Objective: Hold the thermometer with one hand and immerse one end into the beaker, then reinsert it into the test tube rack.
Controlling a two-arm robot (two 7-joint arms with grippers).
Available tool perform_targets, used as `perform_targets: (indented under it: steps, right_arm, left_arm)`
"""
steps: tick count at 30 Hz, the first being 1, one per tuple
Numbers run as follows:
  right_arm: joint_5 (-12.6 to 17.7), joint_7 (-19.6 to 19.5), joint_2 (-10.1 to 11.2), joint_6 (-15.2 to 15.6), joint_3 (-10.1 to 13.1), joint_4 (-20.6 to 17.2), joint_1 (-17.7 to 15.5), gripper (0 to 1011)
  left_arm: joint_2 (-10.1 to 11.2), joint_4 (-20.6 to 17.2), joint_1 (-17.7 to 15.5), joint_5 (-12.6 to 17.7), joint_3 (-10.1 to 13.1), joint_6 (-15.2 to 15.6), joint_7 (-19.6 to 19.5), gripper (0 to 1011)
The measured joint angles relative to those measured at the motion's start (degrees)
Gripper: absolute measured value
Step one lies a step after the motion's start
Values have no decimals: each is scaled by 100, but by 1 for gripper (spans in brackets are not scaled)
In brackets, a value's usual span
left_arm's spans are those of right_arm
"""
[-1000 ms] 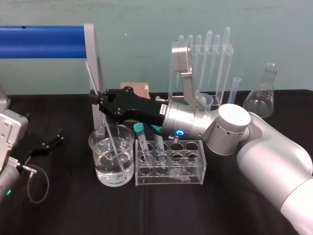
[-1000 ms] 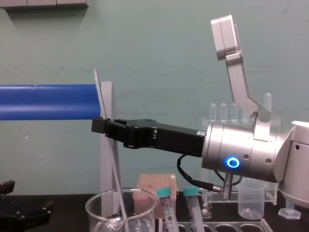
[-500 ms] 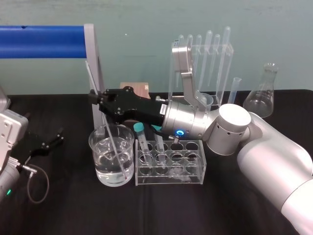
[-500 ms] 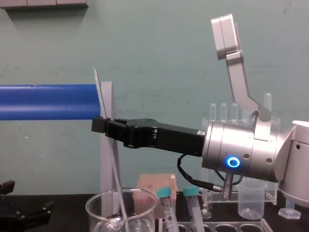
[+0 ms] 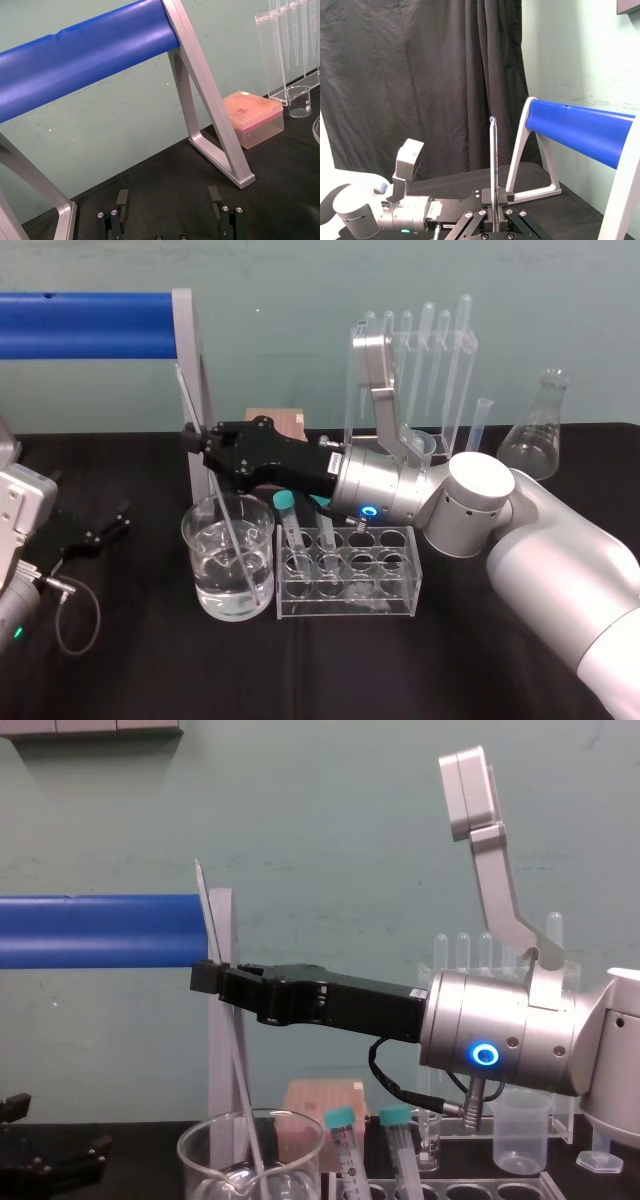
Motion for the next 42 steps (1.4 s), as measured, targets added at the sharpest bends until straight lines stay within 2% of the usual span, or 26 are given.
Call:
perform_targets:
  steps: [42]
  right_arm:
    - [-8, -26, 28, 19, -37, -61, -34, 56]
  left_arm:
    - [0, 0, 0, 0, 0, 0, 0, 1008]
